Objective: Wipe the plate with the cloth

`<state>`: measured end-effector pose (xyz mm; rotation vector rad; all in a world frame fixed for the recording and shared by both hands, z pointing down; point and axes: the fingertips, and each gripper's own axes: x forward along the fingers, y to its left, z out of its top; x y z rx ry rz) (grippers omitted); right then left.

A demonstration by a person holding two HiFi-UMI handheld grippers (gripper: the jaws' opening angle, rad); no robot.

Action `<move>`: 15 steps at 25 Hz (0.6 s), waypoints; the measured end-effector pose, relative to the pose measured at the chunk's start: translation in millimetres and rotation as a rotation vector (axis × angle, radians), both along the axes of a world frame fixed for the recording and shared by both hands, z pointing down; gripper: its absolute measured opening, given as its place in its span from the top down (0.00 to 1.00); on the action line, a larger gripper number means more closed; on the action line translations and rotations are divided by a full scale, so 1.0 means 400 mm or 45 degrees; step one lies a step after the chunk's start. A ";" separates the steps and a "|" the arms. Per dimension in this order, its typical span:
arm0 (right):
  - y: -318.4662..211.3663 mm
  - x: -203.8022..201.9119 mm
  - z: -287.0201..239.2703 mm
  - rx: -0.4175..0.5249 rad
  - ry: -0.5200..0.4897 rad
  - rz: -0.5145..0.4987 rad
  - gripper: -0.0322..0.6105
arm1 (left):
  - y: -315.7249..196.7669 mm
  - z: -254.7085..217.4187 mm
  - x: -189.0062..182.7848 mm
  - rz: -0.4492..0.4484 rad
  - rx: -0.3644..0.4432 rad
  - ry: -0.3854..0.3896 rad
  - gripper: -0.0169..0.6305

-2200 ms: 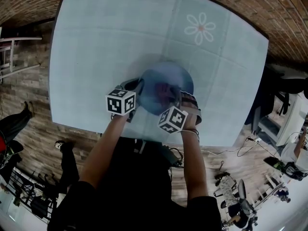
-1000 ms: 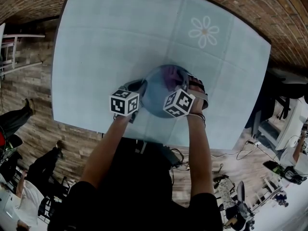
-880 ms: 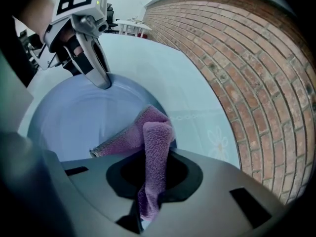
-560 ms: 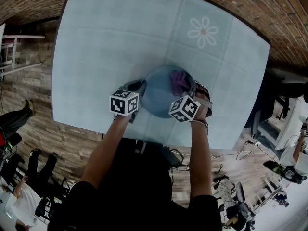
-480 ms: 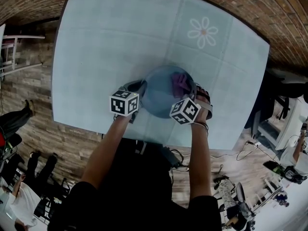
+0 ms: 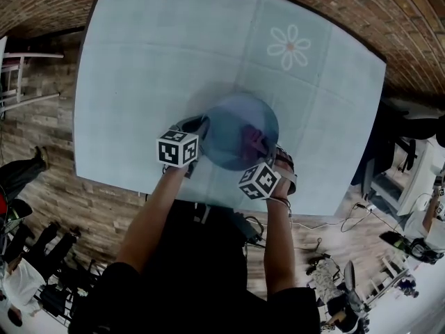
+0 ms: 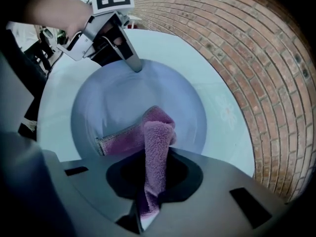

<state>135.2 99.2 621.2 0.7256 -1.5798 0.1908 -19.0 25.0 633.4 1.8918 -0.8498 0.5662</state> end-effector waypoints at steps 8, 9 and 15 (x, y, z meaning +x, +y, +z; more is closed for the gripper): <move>0.070 -0.132 0.004 -0.090 -0.223 0.044 0.86 | 0.002 -0.002 -0.005 -0.002 0.017 -0.015 0.91; 0.065 -0.149 0.005 -0.100 -0.258 0.043 0.86 | 0.001 -0.001 -0.005 -0.002 0.018 -0.017 0.91; 0.020 -0.189 -0.039 -0.031 -0.462 0.084 0.86 | 0.005 -0.002 0.007 0.015 -0.024 0.038 0.91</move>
